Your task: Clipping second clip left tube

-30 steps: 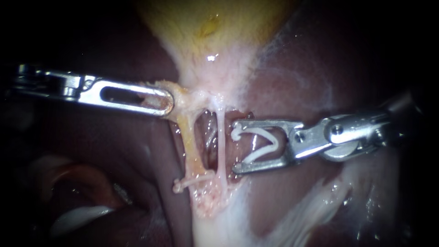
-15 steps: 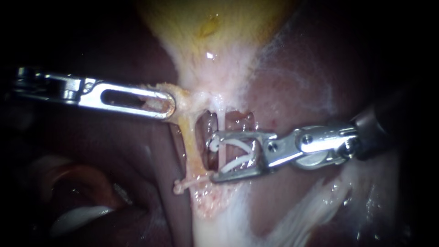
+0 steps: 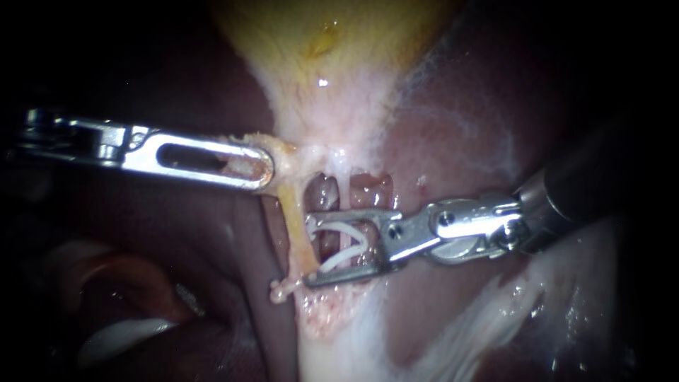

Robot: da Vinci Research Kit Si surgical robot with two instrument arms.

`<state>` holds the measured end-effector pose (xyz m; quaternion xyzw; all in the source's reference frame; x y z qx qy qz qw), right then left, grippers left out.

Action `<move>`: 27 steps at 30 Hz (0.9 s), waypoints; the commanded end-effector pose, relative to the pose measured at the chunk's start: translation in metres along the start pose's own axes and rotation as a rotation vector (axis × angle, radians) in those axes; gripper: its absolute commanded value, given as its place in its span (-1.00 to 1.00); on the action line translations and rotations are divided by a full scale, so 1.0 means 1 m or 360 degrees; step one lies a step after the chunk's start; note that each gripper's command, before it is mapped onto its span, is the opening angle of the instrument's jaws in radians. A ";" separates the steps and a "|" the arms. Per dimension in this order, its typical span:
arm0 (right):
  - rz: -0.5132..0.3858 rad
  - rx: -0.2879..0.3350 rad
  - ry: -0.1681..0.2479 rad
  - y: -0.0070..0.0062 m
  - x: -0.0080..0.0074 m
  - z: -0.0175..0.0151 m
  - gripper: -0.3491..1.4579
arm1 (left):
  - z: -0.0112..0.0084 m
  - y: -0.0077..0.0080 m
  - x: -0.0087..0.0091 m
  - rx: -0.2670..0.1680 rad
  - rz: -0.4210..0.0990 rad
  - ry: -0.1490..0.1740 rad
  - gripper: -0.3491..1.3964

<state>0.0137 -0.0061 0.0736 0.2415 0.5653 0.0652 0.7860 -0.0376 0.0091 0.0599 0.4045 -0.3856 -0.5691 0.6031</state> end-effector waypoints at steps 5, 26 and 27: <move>0.0038 0.0031 0.0005 0.0001 0.0004 0.0009 -0.07 | 0.0000 -0.0001 0.0000 0.0000 0.0001 0.0001 -1.00; 0.0245 0.0189 0.0130 -0.0005 0.0004 0.0037 -0.09 | 0.0002 0.0006 -0.0005 0.0003 0.0003 0.0004 -1.00; 0.0270 0.0196 0.0148 -0.0005 0.0003 0.0037 -0.10 | 0.0002 0.0006 -0.0005 0.0003 0.0003 0.0004 -1.00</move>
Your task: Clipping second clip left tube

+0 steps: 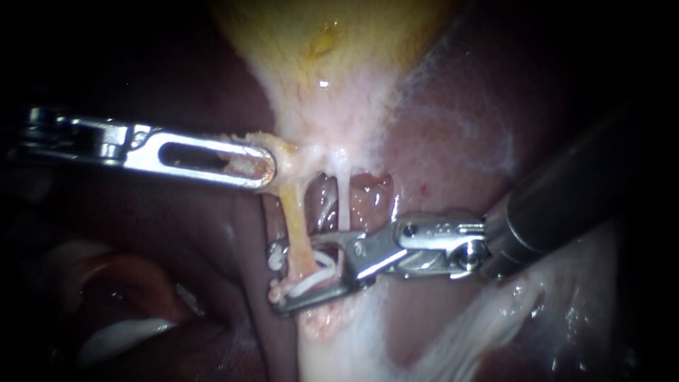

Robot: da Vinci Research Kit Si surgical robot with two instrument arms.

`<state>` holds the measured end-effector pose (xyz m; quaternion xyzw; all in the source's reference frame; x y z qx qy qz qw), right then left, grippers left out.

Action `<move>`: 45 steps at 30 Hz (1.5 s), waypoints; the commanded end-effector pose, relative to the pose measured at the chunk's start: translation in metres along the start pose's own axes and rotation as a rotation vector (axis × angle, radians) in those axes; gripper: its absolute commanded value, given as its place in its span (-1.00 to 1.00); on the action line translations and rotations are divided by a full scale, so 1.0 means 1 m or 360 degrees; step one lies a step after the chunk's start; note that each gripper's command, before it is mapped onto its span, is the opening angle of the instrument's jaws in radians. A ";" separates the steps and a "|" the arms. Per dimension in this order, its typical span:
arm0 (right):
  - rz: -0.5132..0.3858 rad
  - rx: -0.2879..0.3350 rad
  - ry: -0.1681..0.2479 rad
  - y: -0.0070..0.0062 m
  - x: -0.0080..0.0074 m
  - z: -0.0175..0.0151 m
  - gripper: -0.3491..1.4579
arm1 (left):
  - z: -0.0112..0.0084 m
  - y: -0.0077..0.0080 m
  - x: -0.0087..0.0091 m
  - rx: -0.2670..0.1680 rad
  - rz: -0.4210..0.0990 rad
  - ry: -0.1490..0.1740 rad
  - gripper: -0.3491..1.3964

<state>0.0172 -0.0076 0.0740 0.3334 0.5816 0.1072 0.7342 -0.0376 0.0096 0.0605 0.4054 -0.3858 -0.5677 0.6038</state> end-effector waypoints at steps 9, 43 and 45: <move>0.0106 0.0064 0.0107 0.0003 0.0001 0.0004 -0.12 | 0.0001 0.0001 -0.0001 0.0001 0.0000 0.0000 -1.00; 0.0272 0.0078 0.0120 0.0006 -0.0006 -0.0009 -0.89 | 0.0002 0.0003 0.0000 0.0000 0.0002 0.0000 -1.00; 0.0281 0.0080 0.0119 0.0005 -0.0007 -0.0011 -1.00 | 0.0002 0.0003 0.0000 0.0000 0.0002 0.0000 -1.00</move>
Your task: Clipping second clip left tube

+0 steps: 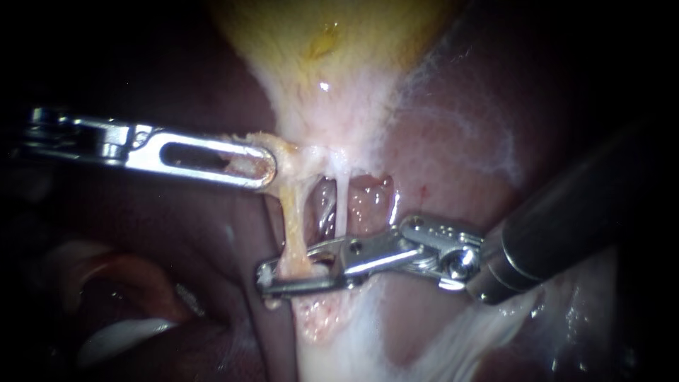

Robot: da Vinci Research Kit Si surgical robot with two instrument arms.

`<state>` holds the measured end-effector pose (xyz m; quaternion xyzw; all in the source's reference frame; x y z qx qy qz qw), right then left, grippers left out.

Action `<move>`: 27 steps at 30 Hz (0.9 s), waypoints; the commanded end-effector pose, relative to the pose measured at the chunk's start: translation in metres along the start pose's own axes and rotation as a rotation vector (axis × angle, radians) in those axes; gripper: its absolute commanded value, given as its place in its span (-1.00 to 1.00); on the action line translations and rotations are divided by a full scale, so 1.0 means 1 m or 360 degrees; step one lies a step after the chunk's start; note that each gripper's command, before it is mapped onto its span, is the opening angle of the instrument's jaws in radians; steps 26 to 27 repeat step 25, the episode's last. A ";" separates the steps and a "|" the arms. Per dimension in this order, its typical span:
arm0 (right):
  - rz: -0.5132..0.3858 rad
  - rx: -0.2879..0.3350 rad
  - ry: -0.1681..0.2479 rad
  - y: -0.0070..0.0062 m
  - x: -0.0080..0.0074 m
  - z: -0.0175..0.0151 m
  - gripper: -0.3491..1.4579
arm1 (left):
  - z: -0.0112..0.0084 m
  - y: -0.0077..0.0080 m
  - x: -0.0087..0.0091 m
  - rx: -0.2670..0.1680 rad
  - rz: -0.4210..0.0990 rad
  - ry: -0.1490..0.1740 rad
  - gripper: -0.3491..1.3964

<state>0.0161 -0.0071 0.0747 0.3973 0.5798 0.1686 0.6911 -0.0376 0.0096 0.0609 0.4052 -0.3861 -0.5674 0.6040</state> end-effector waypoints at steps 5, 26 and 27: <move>0.0086 -0.0021 0.0008 -0.0001 -0.0003 -0.0006 -1.00 | 0.0000 0.0000 0.0000 0.0000 0.0000 0.0000 -1.00; 0.0088 -0.0046 -0.0023 -0.0003 -0.0002 -0.0012 -1.00 | 0.0000 0.0001 -0.0001 0.0000 0.0000 0.0000 -1.00; 0.0088 -0.0046 -0.0023 -0.0003 -0.0002 -0.0012 -1.00 | 0.0000 0.0001 -0.0001 0.0000 0.0000 0.0000 -1.00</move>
